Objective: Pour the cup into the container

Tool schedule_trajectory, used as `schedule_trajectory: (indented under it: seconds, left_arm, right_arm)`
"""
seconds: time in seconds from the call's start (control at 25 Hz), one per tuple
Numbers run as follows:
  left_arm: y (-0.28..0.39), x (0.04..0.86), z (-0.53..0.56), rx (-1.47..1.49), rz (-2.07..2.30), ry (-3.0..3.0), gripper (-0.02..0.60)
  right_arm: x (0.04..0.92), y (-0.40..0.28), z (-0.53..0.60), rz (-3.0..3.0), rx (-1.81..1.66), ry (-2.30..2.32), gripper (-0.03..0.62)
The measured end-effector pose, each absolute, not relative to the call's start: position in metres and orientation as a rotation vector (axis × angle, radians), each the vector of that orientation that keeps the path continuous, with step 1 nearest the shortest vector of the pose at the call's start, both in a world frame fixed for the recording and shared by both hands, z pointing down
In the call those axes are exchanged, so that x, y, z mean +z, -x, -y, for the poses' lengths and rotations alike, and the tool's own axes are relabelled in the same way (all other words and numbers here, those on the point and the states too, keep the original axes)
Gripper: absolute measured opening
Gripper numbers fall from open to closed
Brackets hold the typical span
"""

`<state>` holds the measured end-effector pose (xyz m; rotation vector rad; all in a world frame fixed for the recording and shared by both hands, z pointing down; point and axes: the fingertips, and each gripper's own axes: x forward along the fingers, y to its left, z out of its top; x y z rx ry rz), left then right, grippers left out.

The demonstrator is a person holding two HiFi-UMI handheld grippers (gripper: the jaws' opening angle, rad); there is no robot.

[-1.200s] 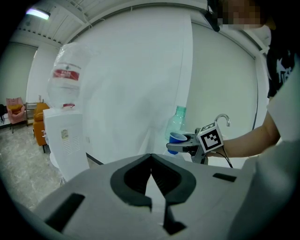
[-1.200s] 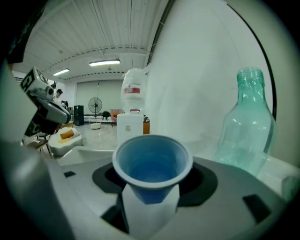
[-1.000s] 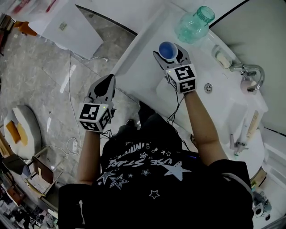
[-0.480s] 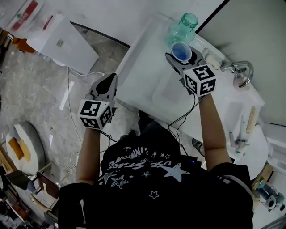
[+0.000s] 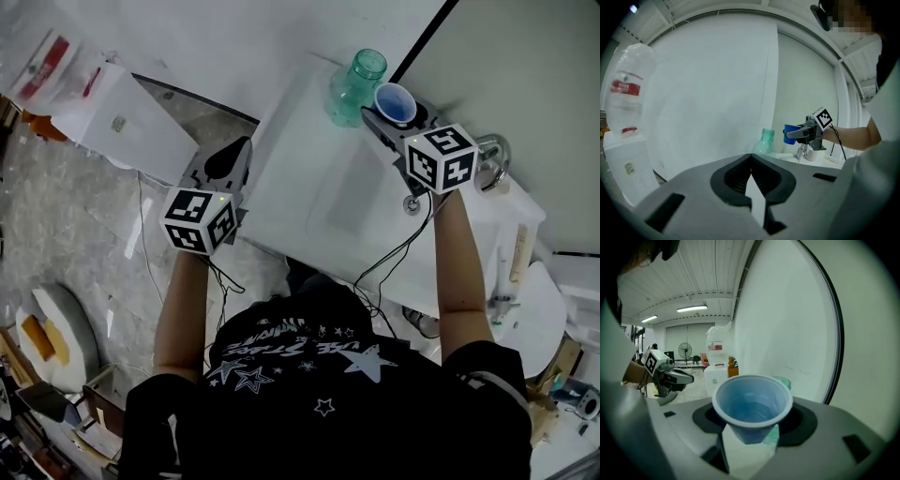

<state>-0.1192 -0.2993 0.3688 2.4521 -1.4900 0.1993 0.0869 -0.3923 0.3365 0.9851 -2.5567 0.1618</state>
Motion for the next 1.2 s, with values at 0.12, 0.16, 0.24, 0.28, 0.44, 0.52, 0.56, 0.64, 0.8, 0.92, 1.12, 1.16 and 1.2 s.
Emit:
schedule_trajectory:
  seconds: [0.12, 0.16, 0.24, 0.28, 0.44, 0.52, 0.56, 0.64, 0.8, 0.92, 1.12, 1.16, 1.2]
  left_arm:
    - [0.108, 0.358, 0.319, 0.196, 1.469, -2.488, 0.009]
    - [0.105, 0.354, 0.326, 0.198, 1.463, -2.499, 0.009]
    - [0.1, 0.349, 0.338, 0.201, 1.451, -2.516, 0.009]
    - [0.098, 0.347, 0.343, 0.203, 1.446, -2.523, 0.009]
    - [0.089, 0.343, 0.36, 0.215, 1.427, -2.54, 0.009]
    - [0.084, 0.342, 0.368, 0.22, 1.414, -2.546, 0.009]
    - [0.081, 0.342, 0.371, 0.223, 1.404, -2.553, 0.009]
    - [0.075, 0.34, 0.379, 0.231, 1.385, -2.57, 0.009]
    - [0.067, 0.336, 0.393, 0.23, 1.364, -2.593, 0.009]
    - [0.063, 0.335, 0.4, 0.219, 1.361, -2.596, 0.009]
    - [0.059, 0.34, 0.406, 0.222, 1.352, -2.593, 0.009]
    - [0.059, 0.341, 0.407, 0.223, 1.352, -2.591, 0.009]
    - [0.058, 0.342, 0.408, 0.222, 1.352, -2.59, 0.009]
  right_arm:
    - [0.327, -0.097, 0.407, 2.536, 0.154, -0.983, 0.284]
    - [0.323, -0.1, 0.413, 2.529, 0.151, -0.983, 0.284]
    - [0.318, -0.105, 0.423, 2.512, 0.144, -0.98, 0.284]
    - [0.316, -0.108, 0.428, 2.503, 0.138, -0.977, 0.284]
    - [0.308, -0.119, 0.447, 2.457, 0.089, -0.987, 0.284]
    - [0.304, -0.125, 0.458, 2.422, 0.039, -1.008, 0.284]
    - [0.303, -0.127, 0.463, 2.401, 0.01, -1.011, 0.284]
    - [0.303, -0.13, 0.471, 2.361, -0.04, -1.006, 0.284]
    - [0.306, -0.13, 0.483, 2.301, -0.111, -0.977, 0.284]
    - [0.31, -0.128, 0.49, 2.252, -0.174, -0.938, 0.284]
    - [0.312, -0.125, 0.498, 2.17, -0.274, -0.871, 0.284]
    - [0.311, -0.124, 0.498, 2.151, -0.293, -0.859, 0.284]
    - [0.312, -0.124, 0.499, 2.131, -0.31, -0.848, 0.284]
